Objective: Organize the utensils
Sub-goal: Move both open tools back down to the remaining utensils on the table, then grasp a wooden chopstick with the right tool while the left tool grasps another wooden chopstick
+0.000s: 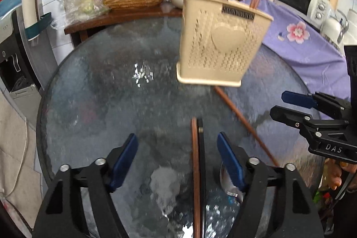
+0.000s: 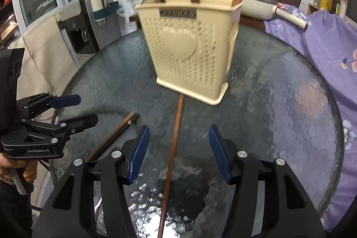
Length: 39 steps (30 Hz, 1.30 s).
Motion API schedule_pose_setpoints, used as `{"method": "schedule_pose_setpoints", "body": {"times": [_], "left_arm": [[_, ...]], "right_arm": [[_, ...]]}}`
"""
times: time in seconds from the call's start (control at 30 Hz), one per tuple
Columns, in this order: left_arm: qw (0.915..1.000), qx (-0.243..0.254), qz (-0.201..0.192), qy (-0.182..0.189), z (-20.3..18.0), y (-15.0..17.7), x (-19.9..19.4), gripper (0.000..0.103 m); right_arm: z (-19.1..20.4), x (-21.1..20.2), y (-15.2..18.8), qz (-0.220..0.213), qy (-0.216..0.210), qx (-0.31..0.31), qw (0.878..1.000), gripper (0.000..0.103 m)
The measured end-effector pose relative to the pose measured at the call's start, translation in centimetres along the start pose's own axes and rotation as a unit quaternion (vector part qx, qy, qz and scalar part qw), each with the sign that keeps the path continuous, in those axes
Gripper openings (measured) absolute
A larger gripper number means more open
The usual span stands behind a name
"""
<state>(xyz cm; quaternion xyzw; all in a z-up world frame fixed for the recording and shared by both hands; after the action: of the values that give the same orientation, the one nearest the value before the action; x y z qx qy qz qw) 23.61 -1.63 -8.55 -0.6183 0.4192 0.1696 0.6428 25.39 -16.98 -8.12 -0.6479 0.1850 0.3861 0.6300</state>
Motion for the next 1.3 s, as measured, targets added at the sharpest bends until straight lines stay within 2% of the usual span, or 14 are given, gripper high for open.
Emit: {"method": "schedule_pose_setpoints", "body": {"times": [0.17, 0.27, 0.67, 1.3], "left_arm": [[0.9996, 0.002, 0.026, 0.008, -0.4, 1.8, 1.0, 0.051], [0.9992, 0.001, 0.038, 0.014, -0.5, 2.6, 1.5, 0.046], [0.9981, 0.016, 0.054, 0.024, -1.5, 3.6, 2.1, 0.037], [0.9981, 0.002, 0.054, 0.029, -0.7, 3.6, 1.9, 0.033]], "right_arm": [[0.3, 1.0, 1.3, 0.018, 0.008, -0.005, 1.0, 0.056], [0.3, 1.6, 1.9, 0.029, 0.006, 0.0, 1.0, 0.056], [0.5, 2.0, 2.9, 0.042, 0.006, -0.002, 0.999, 0.056], [0.6, 3.0, 3.5, 0.064, 0.014, -0.006, 0.998, 0.056]]}}
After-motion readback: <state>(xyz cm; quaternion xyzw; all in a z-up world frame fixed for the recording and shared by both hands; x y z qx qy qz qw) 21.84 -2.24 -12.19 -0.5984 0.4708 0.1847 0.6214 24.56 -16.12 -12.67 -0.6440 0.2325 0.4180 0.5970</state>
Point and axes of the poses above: each gripper's, at about its wrist camera, not at the fingertips, and x roughly the way its jaws point, z to its left, y to its underside, the point moved 7 cm from there along x, roughly the way its jaws point, and after that the axes turned 1 degree about y, right-handed, at the moved point
